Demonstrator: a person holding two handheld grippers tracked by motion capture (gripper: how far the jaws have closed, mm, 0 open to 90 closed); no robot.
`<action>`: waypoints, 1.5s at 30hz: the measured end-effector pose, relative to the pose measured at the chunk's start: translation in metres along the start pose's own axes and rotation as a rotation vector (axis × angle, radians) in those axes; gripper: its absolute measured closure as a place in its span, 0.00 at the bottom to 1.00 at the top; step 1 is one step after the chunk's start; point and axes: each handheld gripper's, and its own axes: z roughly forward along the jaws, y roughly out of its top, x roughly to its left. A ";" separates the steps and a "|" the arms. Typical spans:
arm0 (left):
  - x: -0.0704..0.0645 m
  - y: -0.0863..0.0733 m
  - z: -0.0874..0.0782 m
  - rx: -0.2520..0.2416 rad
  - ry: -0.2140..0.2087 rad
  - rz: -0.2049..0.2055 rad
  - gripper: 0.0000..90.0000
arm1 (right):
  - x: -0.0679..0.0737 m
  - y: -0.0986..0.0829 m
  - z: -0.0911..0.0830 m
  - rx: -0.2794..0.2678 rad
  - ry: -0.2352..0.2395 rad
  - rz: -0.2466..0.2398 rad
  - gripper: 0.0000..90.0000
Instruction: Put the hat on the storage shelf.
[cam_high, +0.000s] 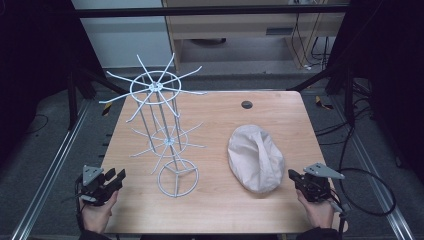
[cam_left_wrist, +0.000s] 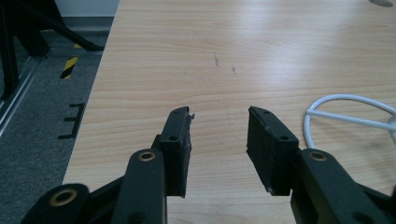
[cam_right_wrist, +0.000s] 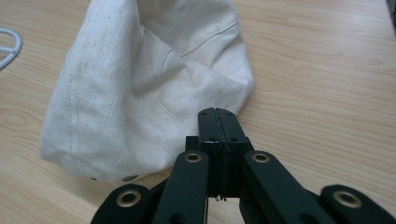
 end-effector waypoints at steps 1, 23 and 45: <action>-0.002 0.000 0.000 0.004 -0.001 0.014 0.66 | 0.001 0.000 0.003 0.009 0.004 -0.004 1.00; -0.001 -0.001 0.004 0.011 0.025 0.038 0.57 | 0.036 -0.005 0.019 0.068 0.156 -0.098 1.00; 0.000 -0.001 0.006 0.019 0.035 0.049 0.56 | 0.069 0.007 0.023 0.019 0.230 -0.106 1.00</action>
